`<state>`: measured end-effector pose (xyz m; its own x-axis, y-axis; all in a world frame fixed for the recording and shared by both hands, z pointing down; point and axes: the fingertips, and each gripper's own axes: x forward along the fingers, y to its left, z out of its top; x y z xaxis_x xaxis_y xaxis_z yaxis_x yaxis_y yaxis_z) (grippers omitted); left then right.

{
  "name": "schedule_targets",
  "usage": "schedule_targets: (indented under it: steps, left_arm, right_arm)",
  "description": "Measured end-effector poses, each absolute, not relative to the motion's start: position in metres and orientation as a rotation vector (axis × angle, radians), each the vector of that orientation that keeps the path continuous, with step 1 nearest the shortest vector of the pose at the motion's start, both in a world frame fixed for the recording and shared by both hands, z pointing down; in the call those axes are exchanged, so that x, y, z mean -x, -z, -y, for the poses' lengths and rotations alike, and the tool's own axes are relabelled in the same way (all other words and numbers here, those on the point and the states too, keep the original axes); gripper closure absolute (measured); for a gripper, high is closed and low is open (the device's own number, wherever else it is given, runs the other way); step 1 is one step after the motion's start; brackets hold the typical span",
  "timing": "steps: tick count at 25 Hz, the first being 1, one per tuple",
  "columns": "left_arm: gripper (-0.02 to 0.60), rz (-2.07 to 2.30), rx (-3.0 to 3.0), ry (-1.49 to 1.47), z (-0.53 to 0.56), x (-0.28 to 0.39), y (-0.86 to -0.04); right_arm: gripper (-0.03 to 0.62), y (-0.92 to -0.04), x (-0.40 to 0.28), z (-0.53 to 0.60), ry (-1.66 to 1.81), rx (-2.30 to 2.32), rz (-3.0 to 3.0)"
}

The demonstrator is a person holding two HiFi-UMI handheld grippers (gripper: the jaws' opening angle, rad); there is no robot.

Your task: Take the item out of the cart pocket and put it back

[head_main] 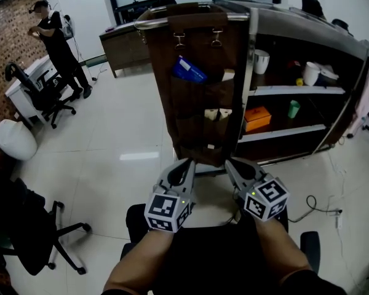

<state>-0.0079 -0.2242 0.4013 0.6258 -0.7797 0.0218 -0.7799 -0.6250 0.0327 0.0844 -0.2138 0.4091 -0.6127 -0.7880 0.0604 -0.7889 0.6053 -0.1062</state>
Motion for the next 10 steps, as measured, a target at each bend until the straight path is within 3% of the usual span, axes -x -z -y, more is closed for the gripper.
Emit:
schedule_targets:
  steps: [10]
  left_arm:
    - [0.581,1.355,-2.802,-0.011,0.2241,0.0095,-0.4002]
  right_arm:
    - [0.586,-0.4086,-0.0828,0.2126,-0.198,-1.374,2.817]
